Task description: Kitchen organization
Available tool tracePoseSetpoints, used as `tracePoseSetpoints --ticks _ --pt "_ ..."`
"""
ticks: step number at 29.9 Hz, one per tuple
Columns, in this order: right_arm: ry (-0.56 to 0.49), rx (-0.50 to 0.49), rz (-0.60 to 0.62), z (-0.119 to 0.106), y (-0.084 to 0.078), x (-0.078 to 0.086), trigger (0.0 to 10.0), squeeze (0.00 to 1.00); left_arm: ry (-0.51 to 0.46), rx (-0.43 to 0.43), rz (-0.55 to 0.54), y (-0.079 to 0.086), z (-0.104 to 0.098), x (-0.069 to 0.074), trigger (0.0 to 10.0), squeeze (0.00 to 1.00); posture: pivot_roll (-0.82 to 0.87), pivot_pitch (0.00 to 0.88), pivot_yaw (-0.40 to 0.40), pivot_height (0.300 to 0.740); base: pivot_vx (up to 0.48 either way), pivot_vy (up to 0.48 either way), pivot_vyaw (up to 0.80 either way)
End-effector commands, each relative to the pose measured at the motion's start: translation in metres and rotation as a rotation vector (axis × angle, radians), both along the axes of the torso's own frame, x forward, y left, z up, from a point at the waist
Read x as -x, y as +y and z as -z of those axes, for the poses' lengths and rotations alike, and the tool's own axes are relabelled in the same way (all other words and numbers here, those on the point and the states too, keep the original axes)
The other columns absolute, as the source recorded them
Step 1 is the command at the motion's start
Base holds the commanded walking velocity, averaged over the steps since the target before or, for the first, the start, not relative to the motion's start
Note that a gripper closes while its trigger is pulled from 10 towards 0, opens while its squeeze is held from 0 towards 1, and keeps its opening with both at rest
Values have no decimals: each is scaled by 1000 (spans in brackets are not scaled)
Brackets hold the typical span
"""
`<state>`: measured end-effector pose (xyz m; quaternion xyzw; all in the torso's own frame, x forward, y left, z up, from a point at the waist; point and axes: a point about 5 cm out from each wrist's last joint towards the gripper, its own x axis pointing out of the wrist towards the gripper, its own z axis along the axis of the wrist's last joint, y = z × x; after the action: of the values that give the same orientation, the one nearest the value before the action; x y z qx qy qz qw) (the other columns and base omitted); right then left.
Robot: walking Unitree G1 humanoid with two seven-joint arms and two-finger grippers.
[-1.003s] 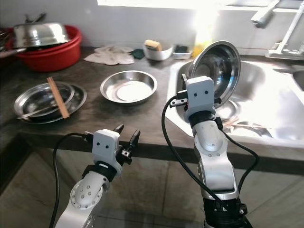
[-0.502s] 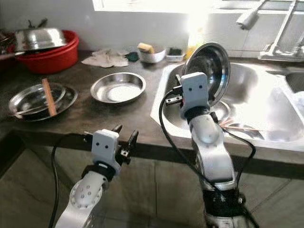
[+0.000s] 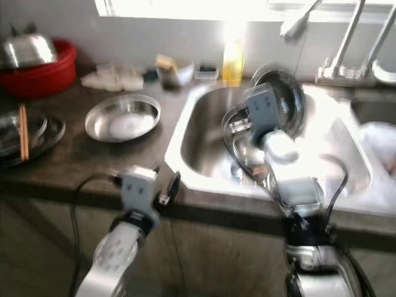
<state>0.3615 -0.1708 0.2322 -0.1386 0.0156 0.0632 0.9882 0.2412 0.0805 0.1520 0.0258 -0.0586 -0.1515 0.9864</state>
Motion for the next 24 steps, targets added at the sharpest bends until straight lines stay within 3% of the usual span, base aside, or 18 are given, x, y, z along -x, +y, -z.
tracePoseSetpoints --ticks 1,7,14,22,23,24 --pt "22 20 -31 -7 4 -9 10000 0 18 -7 -18 5 2 1 10000 0 75 101 -28 740 0 0 0" --pt "175 62 -48 6 -5 -31 10000 0 22 -1 -5 4 0 5 10000 0 85 129 -23 740 0 0 0" --pt "326 92 -100 23 1 -45 10000 0 34 -1 1 6 -1 14 10000 0 107 172 -17 740 0 0 0" --pt "343 102 -116 25 3 -46 10000 0 34 2 1 6 -2 16 10000 0 112 179 -15 740 0 0 0" --pt "352 110 -136 28 6 -46 10000 1000 41 3 3 6 -2 19 10000 0 120 210 -9 740 0 0 0" --pt "328 99 -146 26 11 -47 10000 1000 49 5 4 7 -3 23 10000 0 120 209 -10 740 0 0 0"
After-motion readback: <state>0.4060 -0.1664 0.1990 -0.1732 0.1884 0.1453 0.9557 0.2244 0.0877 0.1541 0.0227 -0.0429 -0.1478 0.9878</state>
